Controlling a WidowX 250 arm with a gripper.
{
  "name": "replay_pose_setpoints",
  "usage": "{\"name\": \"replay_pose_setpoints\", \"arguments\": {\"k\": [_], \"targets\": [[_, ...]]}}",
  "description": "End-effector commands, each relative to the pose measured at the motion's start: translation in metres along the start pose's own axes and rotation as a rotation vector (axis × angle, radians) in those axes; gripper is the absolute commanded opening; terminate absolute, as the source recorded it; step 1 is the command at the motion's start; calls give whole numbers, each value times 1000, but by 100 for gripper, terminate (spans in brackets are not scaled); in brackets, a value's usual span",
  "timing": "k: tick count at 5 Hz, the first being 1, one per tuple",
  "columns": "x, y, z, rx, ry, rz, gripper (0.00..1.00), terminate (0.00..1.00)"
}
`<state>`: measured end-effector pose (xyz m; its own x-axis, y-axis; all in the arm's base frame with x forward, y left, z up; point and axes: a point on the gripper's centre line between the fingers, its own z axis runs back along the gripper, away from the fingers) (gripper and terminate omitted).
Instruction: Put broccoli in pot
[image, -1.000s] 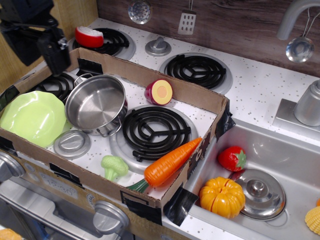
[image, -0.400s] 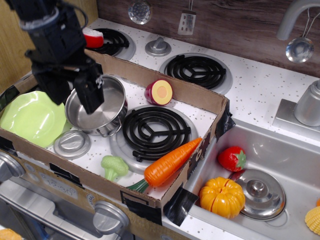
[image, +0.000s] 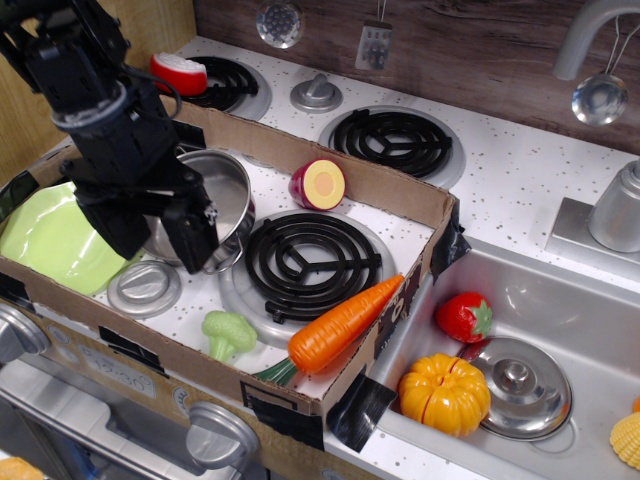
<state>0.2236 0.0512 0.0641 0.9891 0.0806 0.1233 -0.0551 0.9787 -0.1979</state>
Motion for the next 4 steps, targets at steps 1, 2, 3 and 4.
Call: {"name": "replay_pose_setpoints", "arguments": {"k": [1, 2, 3, 4], "targets": [[-1, -17, -3, -1, -46, -8, 100, 0], [-5, -26, -10, 1, -66, 0, 100, 0], [-5, -32, -15, 32, -74, 3, 100, 0], [0, -30, -22, 45, -78, -3, 100, 0]]}}
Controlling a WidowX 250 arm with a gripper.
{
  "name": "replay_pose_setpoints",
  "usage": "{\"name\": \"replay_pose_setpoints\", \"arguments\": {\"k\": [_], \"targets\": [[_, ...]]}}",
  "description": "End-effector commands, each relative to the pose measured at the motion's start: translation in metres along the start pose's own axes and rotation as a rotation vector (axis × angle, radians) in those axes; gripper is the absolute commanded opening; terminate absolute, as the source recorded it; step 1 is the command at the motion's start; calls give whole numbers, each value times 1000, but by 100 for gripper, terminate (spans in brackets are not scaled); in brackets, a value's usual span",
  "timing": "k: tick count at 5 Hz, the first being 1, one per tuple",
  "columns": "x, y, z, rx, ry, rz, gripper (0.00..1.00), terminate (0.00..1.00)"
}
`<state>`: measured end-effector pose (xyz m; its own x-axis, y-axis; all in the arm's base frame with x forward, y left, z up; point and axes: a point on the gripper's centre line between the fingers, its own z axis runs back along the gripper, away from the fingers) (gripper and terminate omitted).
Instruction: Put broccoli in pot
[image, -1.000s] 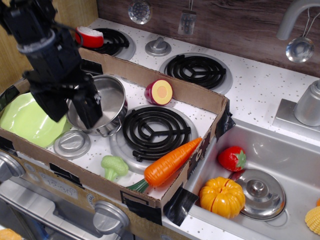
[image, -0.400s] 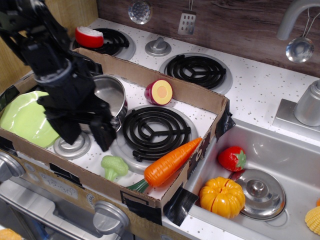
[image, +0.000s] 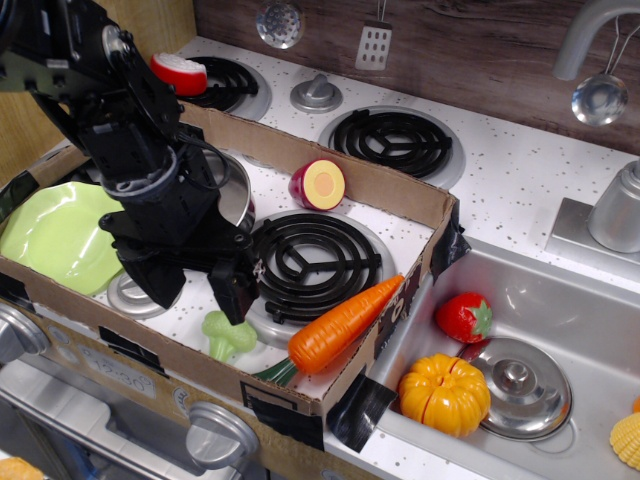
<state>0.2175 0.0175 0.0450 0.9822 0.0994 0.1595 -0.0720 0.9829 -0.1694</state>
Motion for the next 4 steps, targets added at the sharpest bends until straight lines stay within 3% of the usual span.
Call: {"name": "replay_pose_setpoints", "arguments": {"k": [1, 4], "targets": [[14, 3, -4, 16, -32, -22, 100, 0], [3, -5, -22, -42, -32, 6, 100, 0]]}}
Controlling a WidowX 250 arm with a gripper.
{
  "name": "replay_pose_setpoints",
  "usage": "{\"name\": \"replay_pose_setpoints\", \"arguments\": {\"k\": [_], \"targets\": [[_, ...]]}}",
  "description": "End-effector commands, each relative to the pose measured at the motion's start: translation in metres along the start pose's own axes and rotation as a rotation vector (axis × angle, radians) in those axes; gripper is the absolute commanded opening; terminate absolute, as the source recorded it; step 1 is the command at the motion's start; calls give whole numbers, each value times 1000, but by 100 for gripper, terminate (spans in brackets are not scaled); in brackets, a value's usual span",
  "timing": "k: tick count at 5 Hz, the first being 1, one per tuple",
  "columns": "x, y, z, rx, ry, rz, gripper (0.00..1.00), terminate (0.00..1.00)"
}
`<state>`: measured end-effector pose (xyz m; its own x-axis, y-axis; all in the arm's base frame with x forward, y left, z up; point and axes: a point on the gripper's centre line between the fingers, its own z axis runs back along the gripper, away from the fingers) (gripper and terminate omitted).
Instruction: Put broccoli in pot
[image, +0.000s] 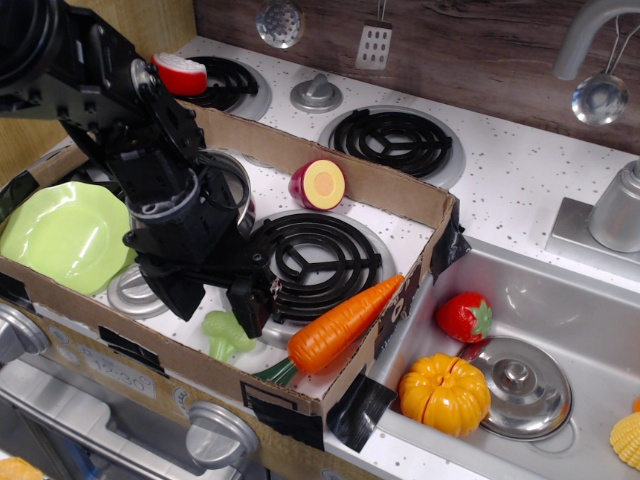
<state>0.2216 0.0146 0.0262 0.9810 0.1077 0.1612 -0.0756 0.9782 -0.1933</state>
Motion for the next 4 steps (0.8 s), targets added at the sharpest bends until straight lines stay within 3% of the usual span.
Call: {"name": "replay_pose_setpoints", "arguments": {"k": [1, 3, 4], "targets": [[-2, -6, -10, -24, -43, 2, 100, 0], [3, -6, -29, -33, -55, -16, 100, 0], [6, -7, -26, 10, -54, -32, 0, 0]]}}
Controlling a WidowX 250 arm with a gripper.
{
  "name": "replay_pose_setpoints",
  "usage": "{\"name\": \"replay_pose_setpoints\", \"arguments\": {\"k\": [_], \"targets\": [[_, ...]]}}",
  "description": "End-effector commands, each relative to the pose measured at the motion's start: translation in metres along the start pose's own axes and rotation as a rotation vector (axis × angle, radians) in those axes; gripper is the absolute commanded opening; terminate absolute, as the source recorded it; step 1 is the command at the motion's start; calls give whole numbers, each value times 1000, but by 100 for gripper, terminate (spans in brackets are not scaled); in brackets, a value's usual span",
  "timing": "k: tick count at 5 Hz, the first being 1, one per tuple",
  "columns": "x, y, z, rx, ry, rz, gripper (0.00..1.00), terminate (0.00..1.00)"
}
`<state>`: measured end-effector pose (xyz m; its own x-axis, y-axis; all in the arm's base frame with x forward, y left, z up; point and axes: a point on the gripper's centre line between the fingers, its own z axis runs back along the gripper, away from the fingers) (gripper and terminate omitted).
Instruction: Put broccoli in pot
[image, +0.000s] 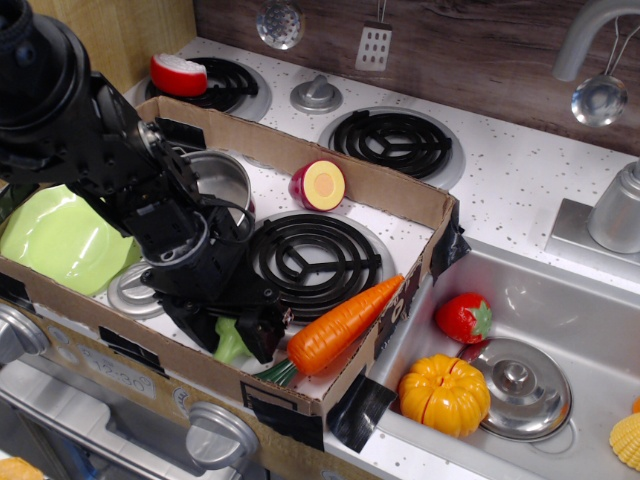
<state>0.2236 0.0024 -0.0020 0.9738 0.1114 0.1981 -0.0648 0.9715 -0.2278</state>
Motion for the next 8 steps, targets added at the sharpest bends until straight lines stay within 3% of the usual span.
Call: {"name": "replay_pose_setpoints", "arguments": {"k": [1, 3, 6, 7, 8], "targets": [[14, -2, 18, 97, -27, -42, 0, 0], [34, 14, 60, 133, 7, -69, 0, 0], [78, 79, 98, 260, -104, -156, 0, 0], [96, 98, 97, 232, -105, -173, 0, 0], [106, 96, 93, 212, -163, -166, 0, 0]]}}
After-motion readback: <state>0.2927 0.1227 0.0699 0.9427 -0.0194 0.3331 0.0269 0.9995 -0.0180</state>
